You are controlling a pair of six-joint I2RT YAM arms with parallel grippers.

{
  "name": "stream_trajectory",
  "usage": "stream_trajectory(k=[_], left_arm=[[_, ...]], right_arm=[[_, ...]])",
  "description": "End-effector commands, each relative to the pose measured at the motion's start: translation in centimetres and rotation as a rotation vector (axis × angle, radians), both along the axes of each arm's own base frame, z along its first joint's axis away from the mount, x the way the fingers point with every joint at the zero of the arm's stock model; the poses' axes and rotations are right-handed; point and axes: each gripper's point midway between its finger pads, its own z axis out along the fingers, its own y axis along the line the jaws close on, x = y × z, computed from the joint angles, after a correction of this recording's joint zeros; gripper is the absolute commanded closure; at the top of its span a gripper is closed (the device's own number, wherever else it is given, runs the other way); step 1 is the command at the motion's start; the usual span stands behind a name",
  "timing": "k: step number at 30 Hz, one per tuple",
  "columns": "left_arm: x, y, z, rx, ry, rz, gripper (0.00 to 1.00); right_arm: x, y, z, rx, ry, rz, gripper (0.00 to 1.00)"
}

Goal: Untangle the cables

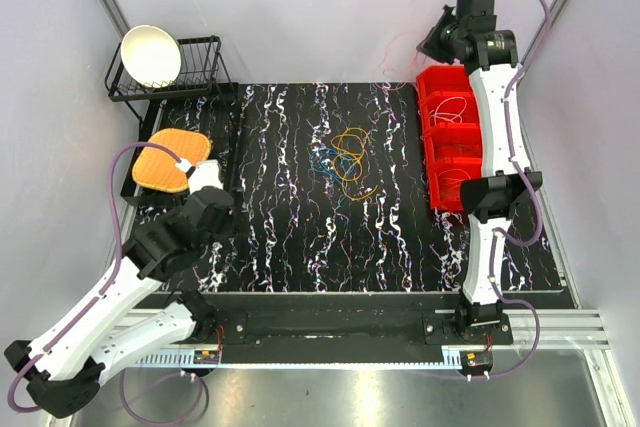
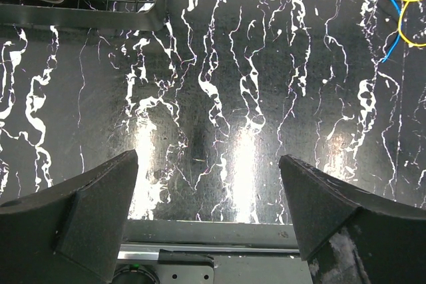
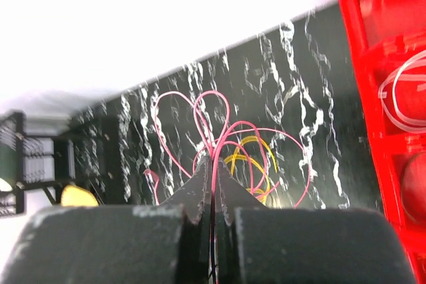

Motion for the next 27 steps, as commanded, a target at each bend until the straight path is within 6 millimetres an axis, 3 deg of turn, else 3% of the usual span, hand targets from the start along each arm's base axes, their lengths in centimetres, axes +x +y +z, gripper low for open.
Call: stream_trajectory(k=[1,10,27], left_arm=[[0.6,0.3,0.3,0.004,-0.029,0.035,0.10],[0.7,0.3,0.0,0.023,-0.017,0.038,0.10],[1.0,0.0,-0.3,0.025,-0.001,0.022,0.10]], right_arm=[[0.5,-0.5,4.2,0.049,-0.131,0.004,1.00],[2.9,-4.0,5.2,0.009,-0.219,-0.091,1.00],[10.2,-10.4,1.9,-0.080,-0.340,-0.243,1.00]])
